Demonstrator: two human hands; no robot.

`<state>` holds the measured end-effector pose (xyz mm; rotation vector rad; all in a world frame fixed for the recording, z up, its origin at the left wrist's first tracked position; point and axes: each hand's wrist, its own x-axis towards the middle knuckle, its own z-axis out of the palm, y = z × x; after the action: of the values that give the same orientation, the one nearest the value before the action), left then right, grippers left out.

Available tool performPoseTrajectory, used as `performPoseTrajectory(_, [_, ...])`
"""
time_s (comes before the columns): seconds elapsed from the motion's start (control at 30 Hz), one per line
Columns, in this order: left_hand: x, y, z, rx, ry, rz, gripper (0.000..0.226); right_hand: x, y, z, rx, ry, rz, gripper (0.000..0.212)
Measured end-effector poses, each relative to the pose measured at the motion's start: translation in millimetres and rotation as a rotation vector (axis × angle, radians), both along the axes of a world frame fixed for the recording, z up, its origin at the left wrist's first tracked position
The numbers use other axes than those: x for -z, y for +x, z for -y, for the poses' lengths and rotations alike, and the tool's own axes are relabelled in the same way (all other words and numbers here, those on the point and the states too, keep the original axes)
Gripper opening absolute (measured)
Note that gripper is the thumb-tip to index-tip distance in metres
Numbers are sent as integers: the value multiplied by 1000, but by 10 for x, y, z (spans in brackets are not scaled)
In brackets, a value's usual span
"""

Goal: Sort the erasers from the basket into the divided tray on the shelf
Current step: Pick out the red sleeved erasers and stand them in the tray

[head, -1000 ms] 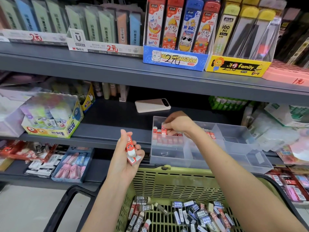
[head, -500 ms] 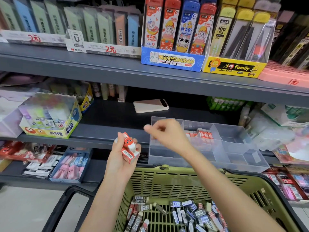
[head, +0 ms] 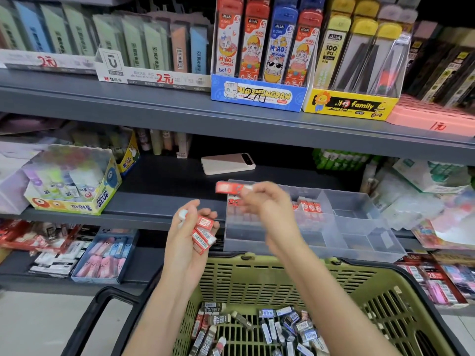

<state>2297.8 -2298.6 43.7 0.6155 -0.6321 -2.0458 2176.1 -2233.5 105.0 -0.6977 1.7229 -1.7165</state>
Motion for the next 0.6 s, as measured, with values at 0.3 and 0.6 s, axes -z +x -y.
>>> performPoseTrajectory(0.3, [-106, 19, -6, 69, 266, -100, 45, 46, -870, 245, -52, 515, -523, 11])
performPoseTrajectory(0.6, [-102, 33, 46, 115, 419, -220, 47, 103, -757, 558, -322, 753, -563, 18])
